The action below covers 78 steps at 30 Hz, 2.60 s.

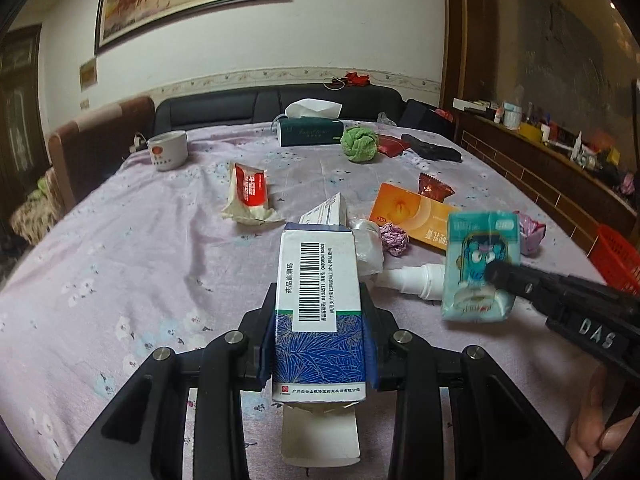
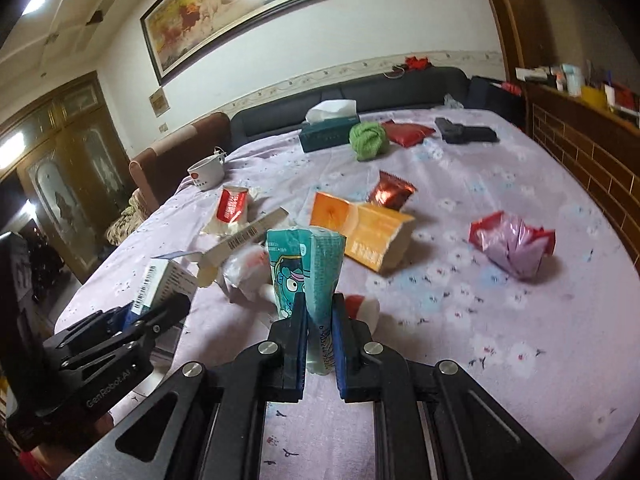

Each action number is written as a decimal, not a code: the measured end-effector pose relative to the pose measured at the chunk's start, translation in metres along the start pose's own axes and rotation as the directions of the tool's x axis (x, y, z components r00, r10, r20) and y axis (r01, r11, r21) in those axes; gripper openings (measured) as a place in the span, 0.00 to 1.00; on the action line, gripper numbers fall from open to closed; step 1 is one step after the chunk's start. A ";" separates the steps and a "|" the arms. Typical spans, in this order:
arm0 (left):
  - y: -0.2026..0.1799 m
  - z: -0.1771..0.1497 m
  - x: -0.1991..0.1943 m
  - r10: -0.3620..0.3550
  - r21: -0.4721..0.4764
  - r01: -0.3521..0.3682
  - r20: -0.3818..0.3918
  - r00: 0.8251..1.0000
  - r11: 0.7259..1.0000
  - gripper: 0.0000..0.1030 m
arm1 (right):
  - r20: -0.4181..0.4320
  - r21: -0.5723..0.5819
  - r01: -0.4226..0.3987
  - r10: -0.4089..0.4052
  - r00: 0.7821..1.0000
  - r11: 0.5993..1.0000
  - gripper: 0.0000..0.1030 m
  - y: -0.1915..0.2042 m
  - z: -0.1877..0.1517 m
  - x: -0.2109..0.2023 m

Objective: Collect trash

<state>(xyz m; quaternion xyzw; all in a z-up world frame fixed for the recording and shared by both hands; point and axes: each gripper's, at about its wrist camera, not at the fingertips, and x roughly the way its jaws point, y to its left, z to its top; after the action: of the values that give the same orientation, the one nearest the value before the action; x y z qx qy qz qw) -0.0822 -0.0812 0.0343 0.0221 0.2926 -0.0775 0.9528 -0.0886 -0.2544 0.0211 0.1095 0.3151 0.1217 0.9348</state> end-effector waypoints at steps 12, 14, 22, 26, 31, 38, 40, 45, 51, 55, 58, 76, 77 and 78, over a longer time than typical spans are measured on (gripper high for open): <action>-0.005 0.001 0.004 0.030 0.028 -0.030 -0.007 1.000 0.999 0.32 | 0.025 -0.018 -0.014 0.015 1.000 1.000 0.12 0.001 -0.002 -0.002; -0.005 0.001 0.004 0.029 0.029 -0.028 -0.009 1.000 0.999 0.32 | 0.028 -0.023 -0.013 0.014 1.000 1.000 0.12 0.002 -0.003 -0.003; -0.004 0.000 0.004 0.033 0.030 -0.032 -0.006 0.999 0.999 0.32 | 0.023 -0.021 -0.008 0.009 1.000 1.000 0.12 0.001 -0.003 -0.002; -0.005 0.000 0.003 0.034 0.030 -0.034 -0.006 0.999 0.999 0.32 | 0.026 -0.018 -0.008 0.009 1.000 1.000 0.12 0.000 -0.003 -0.002; -0.005 0.000 0.003 0.035 0.031 -0.035 -0.005 0.999 0.999 0.32 | 0.026 -0.019 -0.008 0.009 1.000 1.000 0.12 0.000 -0.003 -0.002; -0.005 0.000 0.002 0.036 0.031 -0.036 -0.003 0.999 0.999 0.32 | 0.022 -0.020 -0.007 0.007 1.000 1.000 0.12 0.000 -0.003 -0.002; -0.005 0.000 0.002 0.037 0.031 -0.037 -0.003 0.999 0.999 0.32 | 0.022 -0.019 -0.007 0.007 1.000 1.000 0.12 0.000 -0.003 -0.001; -0.005 -0.001 0.002 0.037 0.030 -0.037 -0.004 0.999 0.999 0.32 | 0.022 -0.019 -0.007 0.007 1.000 1.000 0.12 -0.001 -0.003 -0.001; -0.005 -0.001 0.003 0.037 0.031 -0.037 -0.003 0.999 0.999 0.32 | 0.022 -0.019 -0.007 0.008 1.000 1.000 0.12 -0.001 -0.003 -0.001; -0.005 -0.001 0.002 0.037 0.032 -0.037 -0.003 0.999 0.999 0.32 | 0.022 -0.018 -0.007 0.007 1.000 1.000 0.12 -0.001 -0.003 -0.001; -0.005 -0.001 0.001 0.038 0.031 -0.038 -0.001 0.999 0.999 0.32 | 0.021 -0.018 -0.006 0.007 1.000 1.000 0.12 -0.001 -0.003 -0.001; -0.003 0.002 -0.005 0.032 0.015 -0.033 0.029 0.999 0.999 0.32 | 0.025 -0.010 -0.002 0.002 1.000 1.000 0.12 -0.004 -0.003 -0.001; -0.003 0.003 -0.004 0.033 0.015 -0.033 0.029 0.999 0.999 0.32 | 0.026 -0.009 -0.002 0.002 1.000 1.000 0.12 -0.004 -0.003 -0.002; -0.003 0.003 -0.004 0.033 0.016 -0.033 0.028 0.999 0.999 0.32 | 0.027 -0.008 -0.001 0.002 1.000 1.000 0.12 -0.005 -0.003 -0.001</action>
<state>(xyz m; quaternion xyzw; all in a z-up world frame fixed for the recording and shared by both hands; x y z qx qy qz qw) -0.0844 -0.0835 0.0391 0.0338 0.2783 -0.0645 0.9577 -0.0909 -0.2593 0.0179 0.1078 0.3021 0.1221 0.9393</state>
